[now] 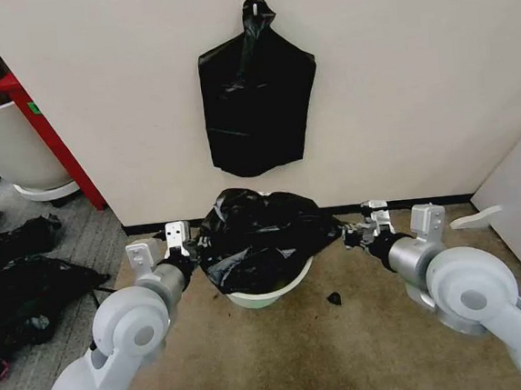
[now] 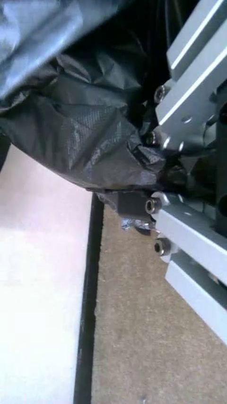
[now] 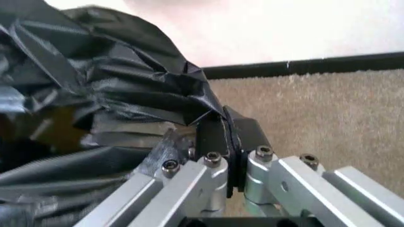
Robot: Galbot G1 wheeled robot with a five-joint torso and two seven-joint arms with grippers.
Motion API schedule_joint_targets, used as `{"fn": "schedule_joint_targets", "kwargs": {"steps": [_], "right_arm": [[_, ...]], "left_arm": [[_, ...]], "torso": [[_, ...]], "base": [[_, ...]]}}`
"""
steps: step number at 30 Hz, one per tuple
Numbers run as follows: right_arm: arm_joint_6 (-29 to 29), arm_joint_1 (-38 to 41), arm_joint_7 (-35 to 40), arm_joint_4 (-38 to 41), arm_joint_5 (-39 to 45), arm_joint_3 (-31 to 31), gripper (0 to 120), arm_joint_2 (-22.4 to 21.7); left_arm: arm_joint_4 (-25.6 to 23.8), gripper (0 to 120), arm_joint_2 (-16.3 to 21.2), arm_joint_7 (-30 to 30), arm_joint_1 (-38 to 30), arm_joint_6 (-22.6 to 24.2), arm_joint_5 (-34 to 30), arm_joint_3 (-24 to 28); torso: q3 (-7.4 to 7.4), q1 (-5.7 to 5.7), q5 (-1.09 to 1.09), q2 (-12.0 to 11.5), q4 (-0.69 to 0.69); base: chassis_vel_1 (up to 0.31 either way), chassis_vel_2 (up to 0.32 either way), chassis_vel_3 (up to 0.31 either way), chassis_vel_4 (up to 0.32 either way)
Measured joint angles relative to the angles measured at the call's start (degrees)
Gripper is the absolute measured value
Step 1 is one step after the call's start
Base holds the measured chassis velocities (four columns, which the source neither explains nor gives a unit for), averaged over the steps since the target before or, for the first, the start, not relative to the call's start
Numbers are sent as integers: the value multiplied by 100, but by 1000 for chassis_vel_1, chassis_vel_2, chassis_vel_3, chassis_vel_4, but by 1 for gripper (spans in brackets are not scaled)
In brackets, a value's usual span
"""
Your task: Place the garbage bag over the trash bin.
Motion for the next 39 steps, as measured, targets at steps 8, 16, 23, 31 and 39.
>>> {"fn": "schedule_joint_targets", "kwargs": {"steps": [8, 16, 23, 31, 39], "right_arm": [[-33, -155, -611, -444, -119, 114, 0, 3], [-20, -302, -1308, -705, -251, 213, 0, 23], [-10, -522, -1933, -783, -628, 208, 6, 24], [57, -716, -1942, -494, -1033, 517, 35, -113], [172, -1158, -1773, 78, -1410, 700, 63, -272]], "left_arm": [[-11, 3, -7, 172, 20, -63, -66, -108], [-39, 3, -14, 327, 108, -137, -78, -172], [-39, 3, -27, 431, 98, -205, -119, -225], [20, 3, -47, 465, 102, -202, -107, -258], [247, 3, -96, 341, -4, -164, -119, -289]], "torso": [[0, 0, 0, 0, 0], [0, 0, 0, 0, 1], [0, 0, 0, 0, 0], [0, 0, 0, 0, 1], [0, 0, 0, 0, 0]], "base": [[0, 0, 0, 0], [0, 0, 0, 0], [0, 0, 0, 0], [0, 0, 0, 0], [0, 0, 0, 0]]}}
